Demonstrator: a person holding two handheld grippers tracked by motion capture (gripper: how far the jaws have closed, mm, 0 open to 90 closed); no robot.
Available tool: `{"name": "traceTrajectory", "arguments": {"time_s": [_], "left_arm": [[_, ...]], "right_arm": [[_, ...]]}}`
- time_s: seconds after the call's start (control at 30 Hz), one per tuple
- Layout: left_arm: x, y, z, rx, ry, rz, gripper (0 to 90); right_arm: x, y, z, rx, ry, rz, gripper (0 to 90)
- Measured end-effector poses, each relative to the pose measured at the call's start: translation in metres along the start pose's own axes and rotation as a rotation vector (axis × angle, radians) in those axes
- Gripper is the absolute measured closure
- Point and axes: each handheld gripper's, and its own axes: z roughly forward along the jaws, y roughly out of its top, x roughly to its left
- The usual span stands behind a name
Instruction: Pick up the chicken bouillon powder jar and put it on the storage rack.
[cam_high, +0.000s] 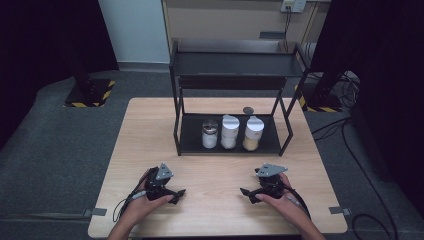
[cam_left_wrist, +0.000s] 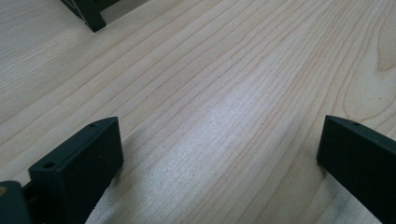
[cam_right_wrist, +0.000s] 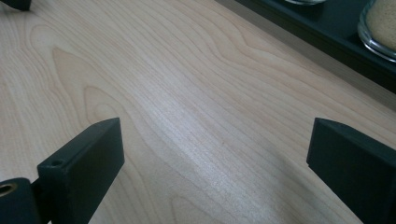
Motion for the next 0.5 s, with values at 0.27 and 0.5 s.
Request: {"name": "traceTrajectory", "arguments": {"time_s": [0.27, 0.5], "left_arm": [[0.0, 0.0, 0.0, 0.0, 0.0, 0.0, 0.0], [0.0, 0.0, 0.0, 0.0, 0.0, 0.0, 0.0]], "right_arm": [[0.0004, 0.0014, 0.0036, 0.01, -0.004, -0.003, 4.8], [0.0003, 0.0024, 0.008, 0.028, -0.017, 0.002, 4.9]]}}
